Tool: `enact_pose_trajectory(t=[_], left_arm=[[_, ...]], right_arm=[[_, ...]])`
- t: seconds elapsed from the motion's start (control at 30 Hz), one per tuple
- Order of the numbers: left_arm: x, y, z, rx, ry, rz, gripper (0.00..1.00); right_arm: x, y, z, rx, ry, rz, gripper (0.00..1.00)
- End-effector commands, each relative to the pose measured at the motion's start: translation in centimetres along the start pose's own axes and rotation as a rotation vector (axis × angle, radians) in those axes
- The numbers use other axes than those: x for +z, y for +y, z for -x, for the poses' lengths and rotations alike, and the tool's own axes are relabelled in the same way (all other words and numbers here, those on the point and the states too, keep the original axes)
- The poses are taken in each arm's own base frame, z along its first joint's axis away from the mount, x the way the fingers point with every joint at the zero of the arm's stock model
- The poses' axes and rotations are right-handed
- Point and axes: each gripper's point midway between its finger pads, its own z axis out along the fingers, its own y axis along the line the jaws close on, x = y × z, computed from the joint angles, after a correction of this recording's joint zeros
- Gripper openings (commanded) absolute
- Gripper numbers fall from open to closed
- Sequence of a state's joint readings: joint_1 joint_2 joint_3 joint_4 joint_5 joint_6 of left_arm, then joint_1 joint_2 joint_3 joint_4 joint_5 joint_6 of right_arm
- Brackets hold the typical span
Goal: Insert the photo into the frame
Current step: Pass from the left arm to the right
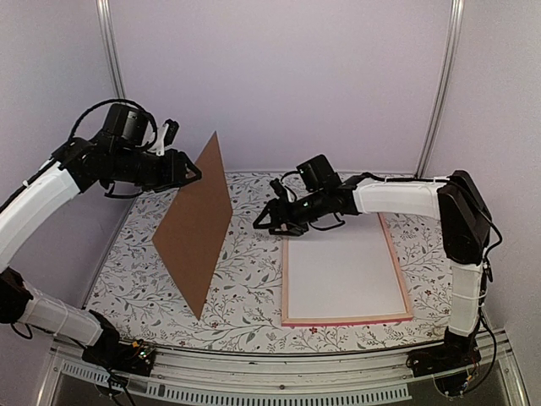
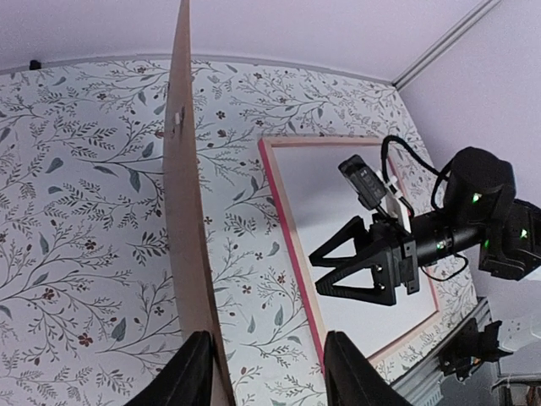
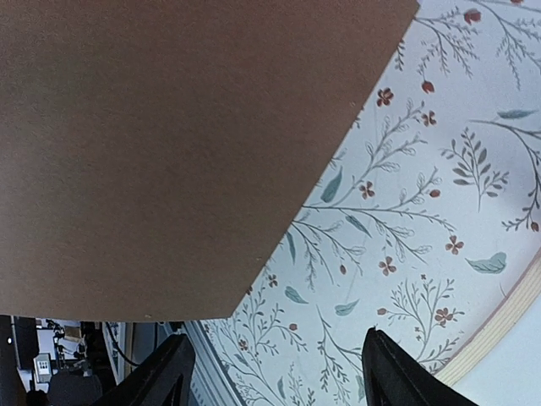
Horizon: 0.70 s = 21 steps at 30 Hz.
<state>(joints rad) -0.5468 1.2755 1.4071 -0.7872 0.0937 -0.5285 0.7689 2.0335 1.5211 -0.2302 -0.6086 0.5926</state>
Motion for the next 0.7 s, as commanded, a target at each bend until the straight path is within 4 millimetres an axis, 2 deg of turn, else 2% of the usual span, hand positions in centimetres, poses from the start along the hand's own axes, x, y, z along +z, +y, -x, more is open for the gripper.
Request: enact_pose_trajectory(t=[0.0, 0.17, 0.27, 0.4, 0.53, 0.67], left_arm=[[-0.2, -2.8, -0.2, 0.006, -0.019, -0.104, 0.48], [0.0, -4.3, -1.1, 0.015, -0.008, -0.150, 0.49], [0.1, -4.9, -1.6, 0.016, -0.005, -0.170, 0.49], [-0.3, -5.8, -2.1, 0.024, -0.010, -0.214, 0.49], [-0.5, -5.9, -2.7, 0.029, -0.005, -0.234, 0.48], [-0.9, -5.7, -2.8, 0.032, -0.017, -0.231, 0.48]], right_arm=[[-4.0, 6.8, 4.1, -0.060, -0.105, 0.116, 0.73], [-5.8, 11.2, 7.1, -0.075, -0.167, 0.233, 0.77], [-5.6, 12.9, 8.1, -0.066, -0.163, 0.300, 0.80], [-5.1, 13.5, 8.7, -0.036, -0.163, 0.357, 0.83], [-5.2, 13.8, 9.2, -0.018, -0.175, 0.365, 0.85], [-4.0, 12.1, 8.9, 0.021, -0.154, 0.317, 0.85]])
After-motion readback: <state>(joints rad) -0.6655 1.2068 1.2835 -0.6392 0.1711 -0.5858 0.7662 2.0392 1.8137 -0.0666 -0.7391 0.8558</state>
